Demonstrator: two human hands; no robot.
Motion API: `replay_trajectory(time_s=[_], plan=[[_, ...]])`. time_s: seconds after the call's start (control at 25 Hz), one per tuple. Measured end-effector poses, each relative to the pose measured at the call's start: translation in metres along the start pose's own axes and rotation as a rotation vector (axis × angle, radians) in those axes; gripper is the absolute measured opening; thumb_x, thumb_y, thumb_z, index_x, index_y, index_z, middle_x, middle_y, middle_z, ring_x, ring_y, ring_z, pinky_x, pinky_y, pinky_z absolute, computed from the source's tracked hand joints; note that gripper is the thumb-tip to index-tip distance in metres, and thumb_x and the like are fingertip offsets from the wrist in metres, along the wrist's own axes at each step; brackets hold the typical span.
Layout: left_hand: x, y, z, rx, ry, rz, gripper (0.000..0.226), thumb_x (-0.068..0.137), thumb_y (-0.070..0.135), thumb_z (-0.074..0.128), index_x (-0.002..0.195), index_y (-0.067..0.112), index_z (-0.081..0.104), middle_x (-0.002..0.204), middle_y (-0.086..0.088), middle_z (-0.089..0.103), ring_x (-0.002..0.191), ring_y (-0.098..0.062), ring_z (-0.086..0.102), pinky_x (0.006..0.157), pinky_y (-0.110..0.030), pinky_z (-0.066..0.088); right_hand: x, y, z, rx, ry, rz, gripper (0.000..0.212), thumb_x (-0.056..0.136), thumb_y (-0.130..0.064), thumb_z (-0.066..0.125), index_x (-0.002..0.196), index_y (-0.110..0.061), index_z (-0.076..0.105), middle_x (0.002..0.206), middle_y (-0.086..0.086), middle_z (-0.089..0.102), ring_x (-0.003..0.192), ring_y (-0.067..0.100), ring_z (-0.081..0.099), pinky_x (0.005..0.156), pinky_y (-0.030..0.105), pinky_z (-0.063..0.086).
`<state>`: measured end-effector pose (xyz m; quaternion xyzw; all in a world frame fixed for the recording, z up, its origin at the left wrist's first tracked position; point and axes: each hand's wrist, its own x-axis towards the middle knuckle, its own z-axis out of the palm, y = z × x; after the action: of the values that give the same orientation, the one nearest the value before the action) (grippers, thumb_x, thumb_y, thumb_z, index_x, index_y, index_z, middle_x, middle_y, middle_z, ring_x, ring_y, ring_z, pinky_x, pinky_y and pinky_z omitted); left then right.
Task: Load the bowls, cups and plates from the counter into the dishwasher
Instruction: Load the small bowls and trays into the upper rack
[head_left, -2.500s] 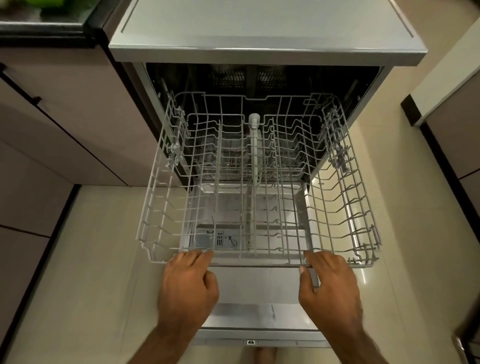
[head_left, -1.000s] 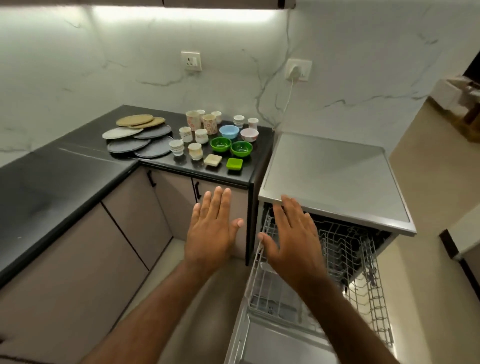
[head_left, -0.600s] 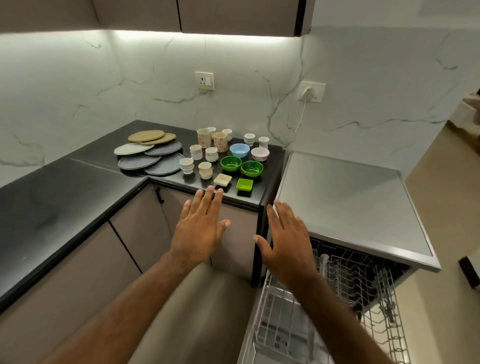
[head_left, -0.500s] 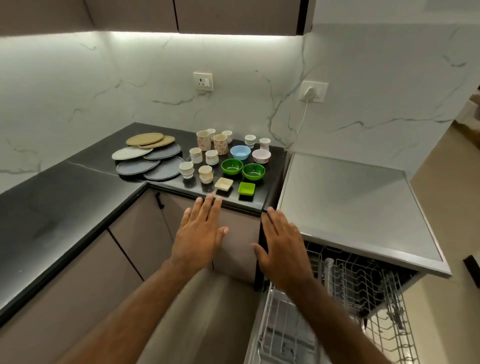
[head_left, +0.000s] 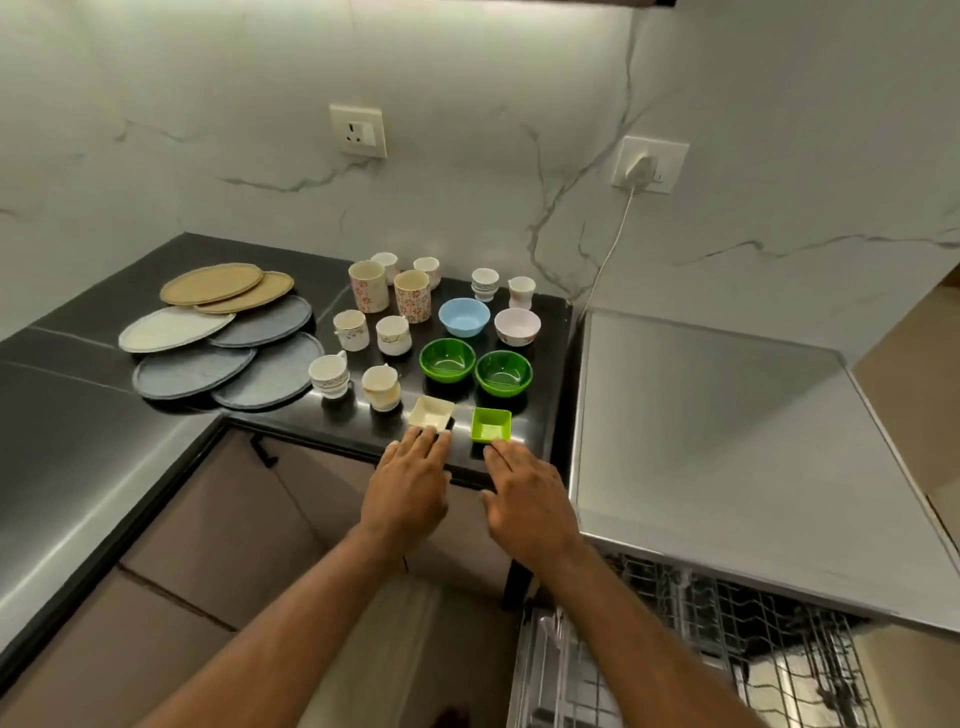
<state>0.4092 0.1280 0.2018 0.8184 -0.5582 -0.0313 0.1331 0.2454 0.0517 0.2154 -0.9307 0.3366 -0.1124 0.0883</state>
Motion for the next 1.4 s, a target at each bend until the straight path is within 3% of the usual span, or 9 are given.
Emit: replay_trajectory(time_s=[0.36, 0.44, 0.56, 0.8, 1.04, 1.2, 1.4], plan=[[0.115, -0.059, 0.075, 0.149, -0.171, 0.052, 0.066, 0.089, 0.022, 0.069, 0.15, 0.012, 0.046, 0.154, -0.013, 0.049, 0.15, -0.034, 0.036, 0.119, -0.05, 0.035, 0.112, 0.041, 0.071, -0.033, -0.23, 0.125, 0.055, 0.095, -0.026, 0.062, 0.146, -0.017, 0.046, 0.148, 0.003, 0.049, 0.132, 0.023, 0.048, 0.101, 0.042, 0.048], [0.124, -0.068, 0.084, 0.182, -0.191, 0.032, 0.059, 0.084, 0.018, 0.074, 0.14, 0.012, 0.058, 0.149, -0.013, 0.055, 0.147, -0.035, 0.041, 0.118, -0.054, 0.036, 0.122, 0.049, 0.082, -0.025, -0.266, 0.134, 0.055, 0.093, -0.015, 0.063, 0.146, -0.017, 0.047, 0.146, 0.004, 0.051, 0.132, 0.025, 0.049, 0.1, 0.045, 0.049], [0.128, -0.076, 0.09, 0.183, -0.153, 0.05, 0.035, 0.075, 0.012, 0.079, 0.11, 0.011, 0.074, 0.131, -0.012, 0.067, 0.137, -0.036, 0.053, 0.11, -0.059, 0.043, 0.128, 0.059, 0.095, 0.008, -0.281, 0.124, 0.053, 0.092, -0.004, 0.056, 0.142, -0.018, 0.053, 0.134, 0.009, 0.061, 0.119, 0.033, 0.059, 0.094, 0.046, 0.053], [0.127, -0.071, 0.085, 0.105, -0.05, 0.115, 0.029, 0.066, 0.005, 0.079, 0.092, 0.014, 0.068, 0.099, -0.007, 0.073, 0.112, -0.036, 0.065, 0.094, -0.055, 0.047, 0.131, 0.067, 0.091, 0.013, -0.198, 0.08, 0.04, 0.093, -0.007, 0.054, 0.131, -0.018, 0.064, 0.108, 0.015, 0.07, 0.099, 0.039, 0.065, 0.078, 0.045, 0.053], [0.091, -0.019, 0.066, 0.084, 0.071, 0.198, 0.019, 0.075, 0.007, 0.06, 0.091, 0.015, 0.065, 0.097, -0.007, 0.07, 0.099, -0.035, 0.066, 0.083, -0.047, 0.049, 0.069, 0.081, 0.053, -0.002, -0.018, 0.023, 0.043, 0.078, -0.001, 0.074, 0.119, -0.013, 0.072, 0.094, 0.012, 0.074, 0.082, 0.034, 0.07, 0.063, 0.04, 0.058], [0.042, 0.042, 0.061, 0.065, 0.089, 0.27, 0.024, 0.073, 0.002, 0.069, 0.094, 0.014, 0.065, 0.101, -0.007, 0.069, 0.102, -0.034, 0.065, 0.083, -0.045, 0.049, -0.01, 0.1, 0.022, 0.002, 0.032, 0.078, 0.043, 0.078, -0.005, 0.077, 0.12, -0.013, 0.071, 0.101, 0.013, 0.075, 0.086, 0.034, 0.07, 0.069, 0.041, 0.058], [-0.032, 0.137, 0.079, 0.033, 0.045, 0.402, 0.019, 0.079, 0.01, 0.069, 0.098, 0.015, 0.066, 0.107, -0.007, 0.07, 0.107, -0.032, 0.066, 0.084, -0.045, 0.051, -0.136, 0.137, 0.009, -0.006, 0.03, 0.138, 0.051, 0.067, -0.003, 0.082, 0.117, -0.014, 0.073, 0.097, 0.009, 0.076, 0.083, 0.03, 0.072, 0.065, 0.038, 0.06]])
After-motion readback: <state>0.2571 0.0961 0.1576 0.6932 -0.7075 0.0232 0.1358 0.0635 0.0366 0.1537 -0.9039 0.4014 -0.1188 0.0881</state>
